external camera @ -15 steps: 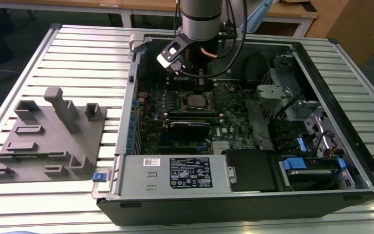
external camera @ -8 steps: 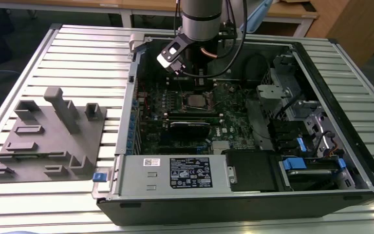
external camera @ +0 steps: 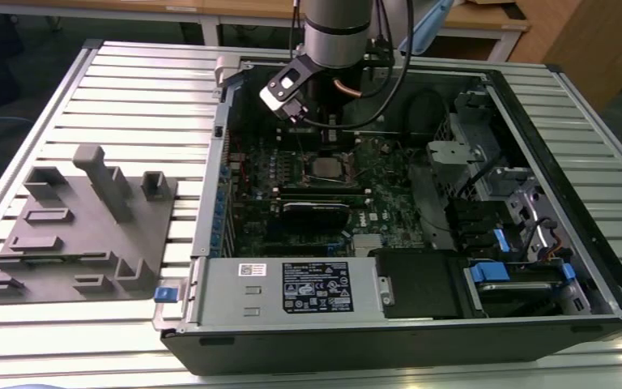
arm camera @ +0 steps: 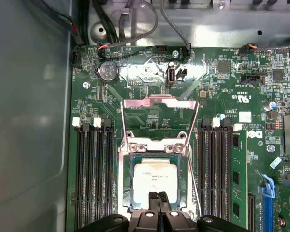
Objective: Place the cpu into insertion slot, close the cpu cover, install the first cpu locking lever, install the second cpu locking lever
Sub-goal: 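Place the cpu into insertion slot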
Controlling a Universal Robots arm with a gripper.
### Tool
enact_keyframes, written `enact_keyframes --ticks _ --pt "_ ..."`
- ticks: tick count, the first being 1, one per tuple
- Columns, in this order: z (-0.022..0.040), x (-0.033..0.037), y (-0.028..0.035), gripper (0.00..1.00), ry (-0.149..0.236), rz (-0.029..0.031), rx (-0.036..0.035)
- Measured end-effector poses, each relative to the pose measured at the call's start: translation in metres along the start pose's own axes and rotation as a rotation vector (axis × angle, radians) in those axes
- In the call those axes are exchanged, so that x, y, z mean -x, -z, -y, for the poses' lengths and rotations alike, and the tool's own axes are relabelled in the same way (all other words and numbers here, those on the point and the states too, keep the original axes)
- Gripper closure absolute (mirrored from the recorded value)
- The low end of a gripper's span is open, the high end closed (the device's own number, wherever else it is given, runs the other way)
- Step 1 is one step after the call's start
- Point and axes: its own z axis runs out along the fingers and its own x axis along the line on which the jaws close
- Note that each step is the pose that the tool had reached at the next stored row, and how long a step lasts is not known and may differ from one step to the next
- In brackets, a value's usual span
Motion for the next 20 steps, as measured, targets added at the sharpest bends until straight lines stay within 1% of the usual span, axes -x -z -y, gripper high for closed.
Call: enact_keyframes --ticks 4,9,12,15,20 --pt "-0.0007 -0.0001 -0.0006 0.89 0.0 -0.0005 -0.0004" --pt "-0.0045 -0.0001 -0.0021 0.89 -0.001 -0.0001 -0.0008" --pt "-0.0071 -0.0001 -0.0046 0.89 -0.006 0.0002 -0.001" --pt "-0.007 -0.0002 -0.0079 0.89 -0.013 0.0006 -0.0011" --pt "-0.007 -0.0001 -0.0084 0.89 -0.013 0.0007 -0.0012"
